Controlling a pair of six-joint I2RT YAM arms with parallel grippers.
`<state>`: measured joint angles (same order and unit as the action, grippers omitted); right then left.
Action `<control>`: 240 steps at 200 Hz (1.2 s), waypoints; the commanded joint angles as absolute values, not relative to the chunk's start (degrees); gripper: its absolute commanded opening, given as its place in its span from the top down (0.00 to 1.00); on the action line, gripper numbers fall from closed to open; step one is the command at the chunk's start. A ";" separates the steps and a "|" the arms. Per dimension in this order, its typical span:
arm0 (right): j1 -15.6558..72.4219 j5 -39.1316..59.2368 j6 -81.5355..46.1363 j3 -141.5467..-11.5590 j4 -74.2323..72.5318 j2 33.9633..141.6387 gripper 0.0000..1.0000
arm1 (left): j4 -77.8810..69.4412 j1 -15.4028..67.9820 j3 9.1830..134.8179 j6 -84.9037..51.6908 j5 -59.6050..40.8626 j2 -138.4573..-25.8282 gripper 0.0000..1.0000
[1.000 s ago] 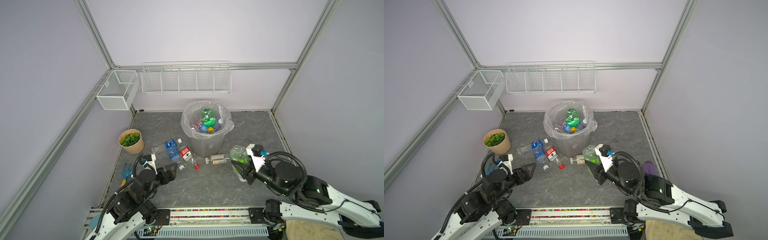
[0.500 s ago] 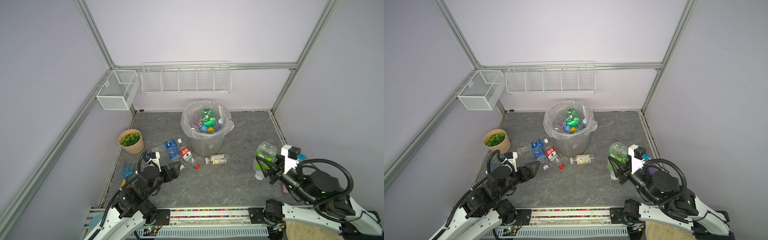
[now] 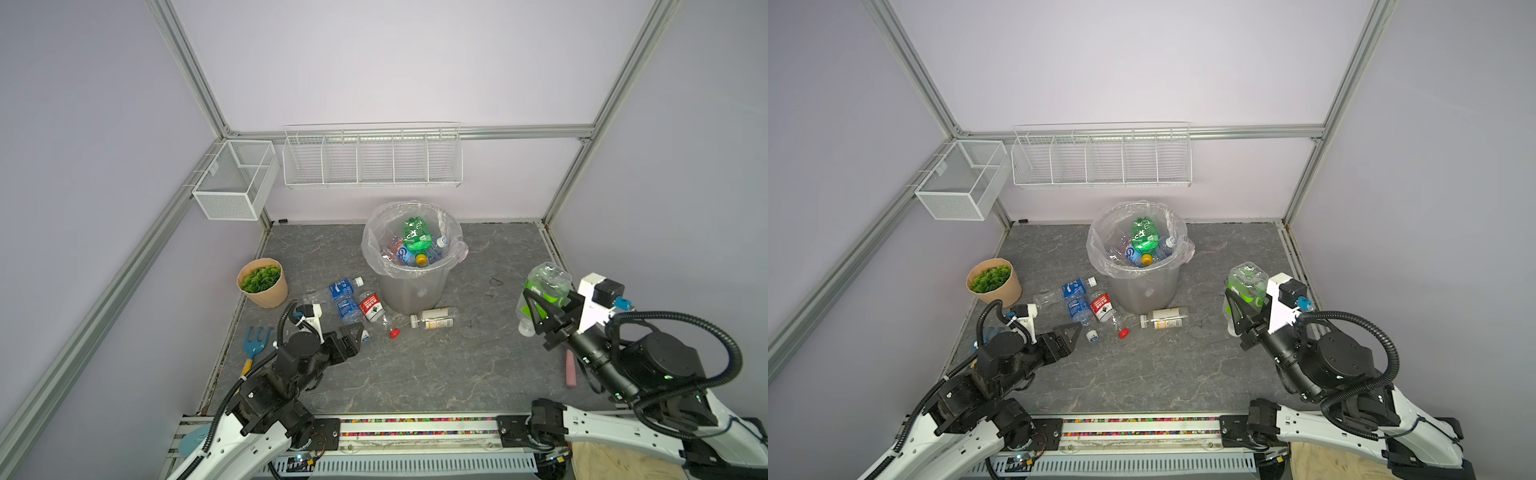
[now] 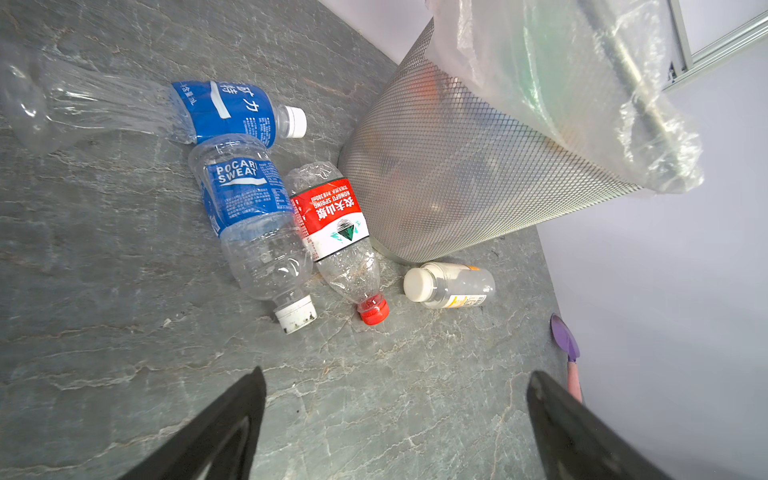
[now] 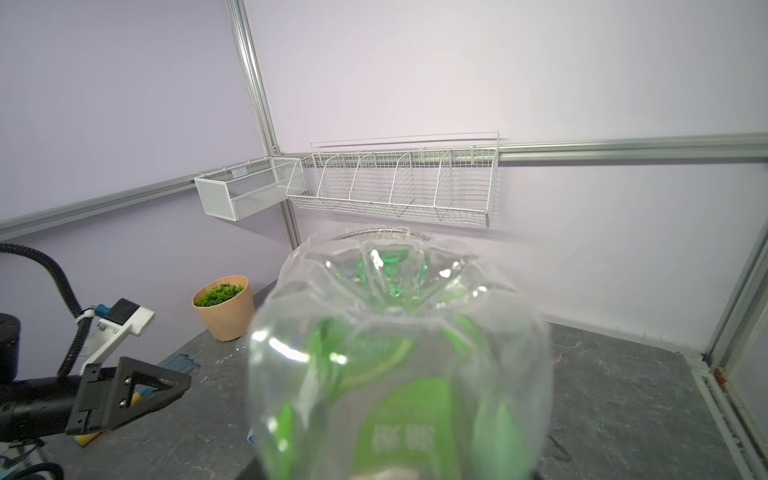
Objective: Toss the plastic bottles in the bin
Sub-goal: 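Lift the green-label bottle upright with the right gripper, then carry the green-label bottle over the bin with the right gripper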
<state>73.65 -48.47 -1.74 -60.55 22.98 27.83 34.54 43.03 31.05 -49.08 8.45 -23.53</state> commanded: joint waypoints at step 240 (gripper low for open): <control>56.94 -31.05 3.36 -85.88 22.91 57.57 0.93 | 36.04 43.07 28.93 -49.07 8.72 -21.39 0.03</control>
